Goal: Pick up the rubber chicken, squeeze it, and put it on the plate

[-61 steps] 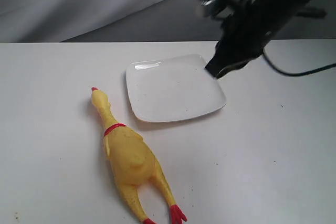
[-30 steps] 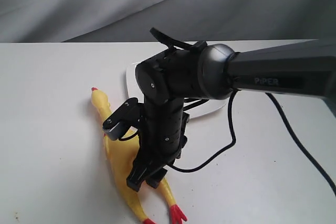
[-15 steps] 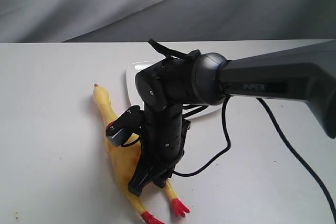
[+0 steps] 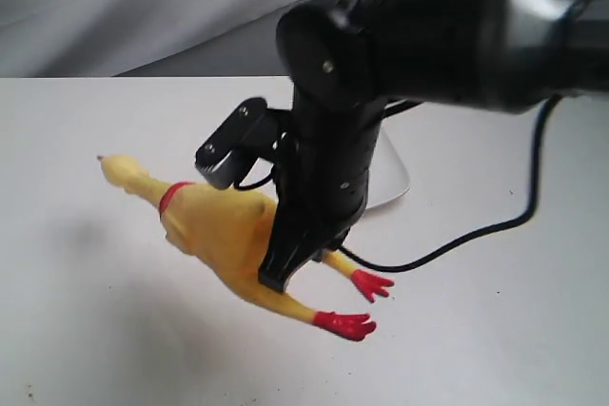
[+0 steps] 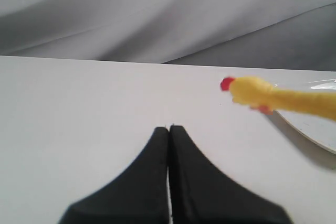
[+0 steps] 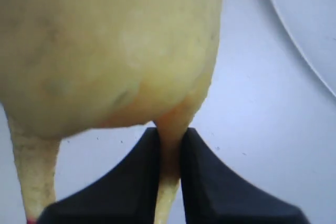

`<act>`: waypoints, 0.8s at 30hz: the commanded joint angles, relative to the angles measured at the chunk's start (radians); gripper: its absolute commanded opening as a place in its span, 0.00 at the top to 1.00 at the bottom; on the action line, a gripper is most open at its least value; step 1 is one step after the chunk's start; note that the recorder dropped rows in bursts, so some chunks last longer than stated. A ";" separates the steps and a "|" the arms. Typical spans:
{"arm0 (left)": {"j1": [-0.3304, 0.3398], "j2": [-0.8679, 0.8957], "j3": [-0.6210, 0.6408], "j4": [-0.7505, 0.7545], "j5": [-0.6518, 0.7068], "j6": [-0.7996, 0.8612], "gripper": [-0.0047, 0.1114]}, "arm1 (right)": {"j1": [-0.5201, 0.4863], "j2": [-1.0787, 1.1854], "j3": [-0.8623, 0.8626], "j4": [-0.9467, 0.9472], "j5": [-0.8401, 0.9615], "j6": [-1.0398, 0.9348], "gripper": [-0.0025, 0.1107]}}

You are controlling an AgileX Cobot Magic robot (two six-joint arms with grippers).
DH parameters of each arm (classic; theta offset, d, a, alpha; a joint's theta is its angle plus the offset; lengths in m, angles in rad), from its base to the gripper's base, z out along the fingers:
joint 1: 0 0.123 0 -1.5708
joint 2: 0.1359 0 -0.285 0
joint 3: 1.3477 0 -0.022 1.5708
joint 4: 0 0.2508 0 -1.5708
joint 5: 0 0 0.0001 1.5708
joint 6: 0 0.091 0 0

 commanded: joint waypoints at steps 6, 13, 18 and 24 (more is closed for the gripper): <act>0.002 -0.004 0.005 0.005 0.000 -0.002 0.95 | 0.001 -0.348 -0.001 -0.019 0.077 -0.055 0.98; 0.002 -0.004 0.005 0.109 -0.105 0.033 0.95 | 0.001 -0.500 -0.001 0.097 0.077 -0.055 0.98; 0.002 -0.004 0.005 0.114 -0.403 0.033 0.95 | 0.001 -0.507 0.013 0.109 0.077 -0.054 0.98; 0.002 -0.004 0.005 0.114 -0.543 0.033 0.95 | 0.001 -0.507 0.171 0.090 0.077 -0.085 0.98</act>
